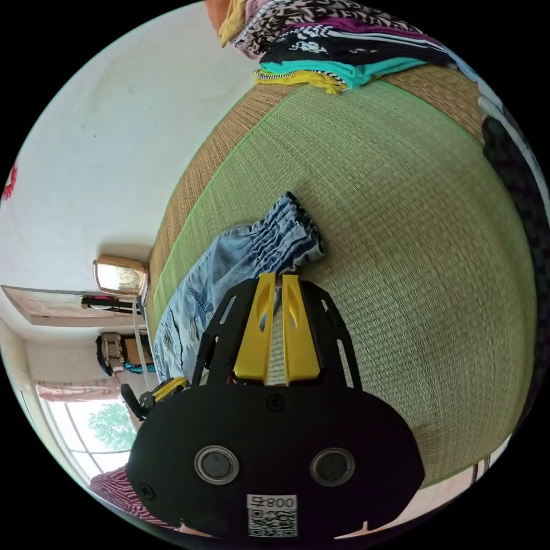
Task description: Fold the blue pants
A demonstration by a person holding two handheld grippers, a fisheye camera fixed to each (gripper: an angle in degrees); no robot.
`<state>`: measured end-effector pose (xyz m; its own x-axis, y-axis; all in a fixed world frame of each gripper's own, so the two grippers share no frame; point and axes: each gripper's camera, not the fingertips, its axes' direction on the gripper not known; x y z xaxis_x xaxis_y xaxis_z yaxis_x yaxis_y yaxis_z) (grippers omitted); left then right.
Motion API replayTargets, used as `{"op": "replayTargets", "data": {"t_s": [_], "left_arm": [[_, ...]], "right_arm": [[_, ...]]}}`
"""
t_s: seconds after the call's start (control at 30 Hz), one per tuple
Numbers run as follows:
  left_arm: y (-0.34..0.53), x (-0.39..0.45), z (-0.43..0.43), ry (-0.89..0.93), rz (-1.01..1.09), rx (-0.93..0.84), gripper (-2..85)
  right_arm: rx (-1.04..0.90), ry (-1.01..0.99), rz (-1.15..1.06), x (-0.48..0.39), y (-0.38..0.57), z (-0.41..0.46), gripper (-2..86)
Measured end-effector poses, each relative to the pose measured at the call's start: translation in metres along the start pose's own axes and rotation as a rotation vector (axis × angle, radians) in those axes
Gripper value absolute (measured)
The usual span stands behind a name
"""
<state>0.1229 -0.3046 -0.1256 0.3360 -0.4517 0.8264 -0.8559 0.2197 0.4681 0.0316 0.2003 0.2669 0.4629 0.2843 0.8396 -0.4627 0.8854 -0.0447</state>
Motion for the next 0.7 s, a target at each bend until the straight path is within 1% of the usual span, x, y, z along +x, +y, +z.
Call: {"op": "replayTargets", "data": {"t_s": [0.03,0.1,0.17,0.2,0.27,0.3,0.33,0.4,0.43,0.47,0.53,0.57,0.63,0.7], "left_arm": [[-0.001,-0.002,-0.003,0.014,-0.008,0.011,1.5],[-0.003,-0.007,-0.025,0.066,-0.042,0.089,1.1],[-0.004,-0.007,-0.045,0.068,-0.047,0.147,1.0],[-0.004,-0.005,-0.054,0.08,-0.034,0.174,0.9],[-0.006,-0.003,-0.06,0.098,-0.02,0.201,1.0],[-0.009,-0.001,-0.055,0.113,-0.014,0.195,1.1],[-0.011,0.0,-0.05,0.122,-0.013,0.186,1.2],[-0.026,0.007,-0.013,0.098,0.005,0.078,1.8],[-0.03,0.007,-0.002,0.088,-0.002,0.039,2.0],[-0.035,0.008,0.009,0.081,-0.023,-0.003,2.7],[-0.04,0.007,0.0,0.105,-0.025,0.028,3.8],[-0.041,0.007,-0.008,0.149,-0.008,0.043,4.8],[-0.037,0.006,-0.023,0.177,0.012,0.086,6.2],[-0.026,0.005,-0.034,0.203,0.014,0.094,7.0]], "right_arm": [[0.004,-0.025,-0.012,-0.003,-0.006,-0.008,2.3],[0.04,-0.115,-0.044,-0.012,-0.014,-0.032,1.9],[0.092,-0.198,-0.158,-0.043,-0.02,-0.082,1.6],[0.098,-0.192,-0.192,-0.052,-0.02,-0.096,1.6],[0.13,-0.118,-0.292,-0.075,-0.011,-0.139,1.5],[0.131,-0.097,-0.302,-0.075,-0.008,-0.145,1.5],[0.13,-0.052,-0.296,-0.065,-0.006,-0.148,1.5],[0.078,-0.001,-0.217,-0.028,-0.011,-0.125,1.7],[0.025,0.0,-0.12,0.008,-0.015,-0.101,1.9],[-0.03,-0.03,-0.013,0.046,-0.013,-0.077,2.2],[-0.038,-0.091,0.101,0.087,-0.001,-0.062,2.7],[0.012,-0.135,0.118,0.101,0.01,-0.069,3.1],[0.036,-0.172,0.09,0.11,0.025,-0.084,4.2],[0.052,-0.155,0.05,0.113,0.048,-0.107,5.9]]}}
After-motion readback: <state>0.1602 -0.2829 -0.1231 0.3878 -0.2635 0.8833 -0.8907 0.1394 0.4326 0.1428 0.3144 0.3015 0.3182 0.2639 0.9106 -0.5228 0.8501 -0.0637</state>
